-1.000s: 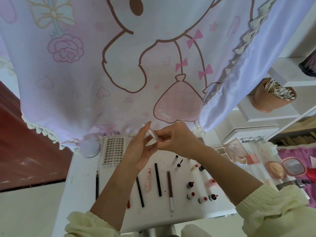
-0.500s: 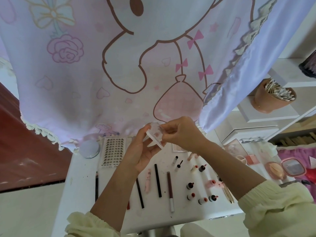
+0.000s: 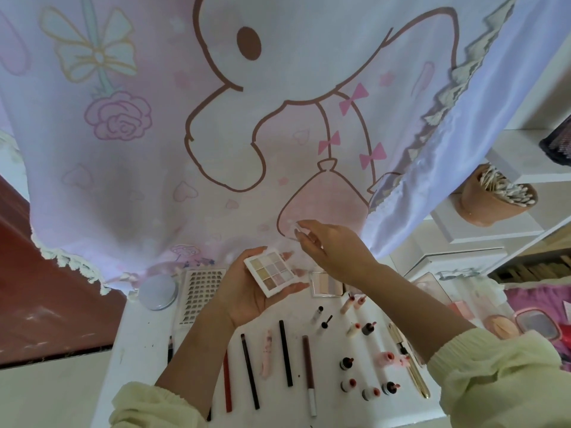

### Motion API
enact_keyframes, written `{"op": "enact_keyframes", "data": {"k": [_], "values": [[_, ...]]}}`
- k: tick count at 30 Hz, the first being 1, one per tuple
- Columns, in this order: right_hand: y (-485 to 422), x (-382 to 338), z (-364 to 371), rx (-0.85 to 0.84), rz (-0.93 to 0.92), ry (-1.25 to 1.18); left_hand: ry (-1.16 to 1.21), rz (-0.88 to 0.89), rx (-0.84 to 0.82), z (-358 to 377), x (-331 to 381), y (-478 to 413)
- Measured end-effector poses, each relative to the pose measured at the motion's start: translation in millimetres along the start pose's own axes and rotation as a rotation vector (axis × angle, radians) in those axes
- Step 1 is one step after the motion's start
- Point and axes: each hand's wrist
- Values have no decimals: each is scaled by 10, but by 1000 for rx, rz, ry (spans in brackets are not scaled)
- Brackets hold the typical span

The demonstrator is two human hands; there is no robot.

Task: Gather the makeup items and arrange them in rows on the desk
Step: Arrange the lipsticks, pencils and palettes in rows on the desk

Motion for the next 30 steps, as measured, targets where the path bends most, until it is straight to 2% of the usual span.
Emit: {"op": "enact_keyframes", "data": {"k": [3,10,15,22,25,30], "values": [[-149,69,54,-5,81,-71,-33,-1,38,-7,152,-91],[-213,397,404,-62,558,-392,-182,-7,354,-290,262,-455],[-146,610,784,-188,781,-370,-355,0,539,-360,-86,-739],[-77,752,1075,-329,800,-207,-549,-30,566,-461,-368,-1000],[-62,787,1159,-329,805,-187,-657,-6,563,-373,-383,-1006],[-80,782,1201,-352,772,-146,-707,11,575,-266,-418,-999]]}}
Point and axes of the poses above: each hand's wrist, its own y-axis away from the middle knuckle, its own z-axis out of the palm, x = y × z, and after that the axes turned 7 degrees about x, right-handed
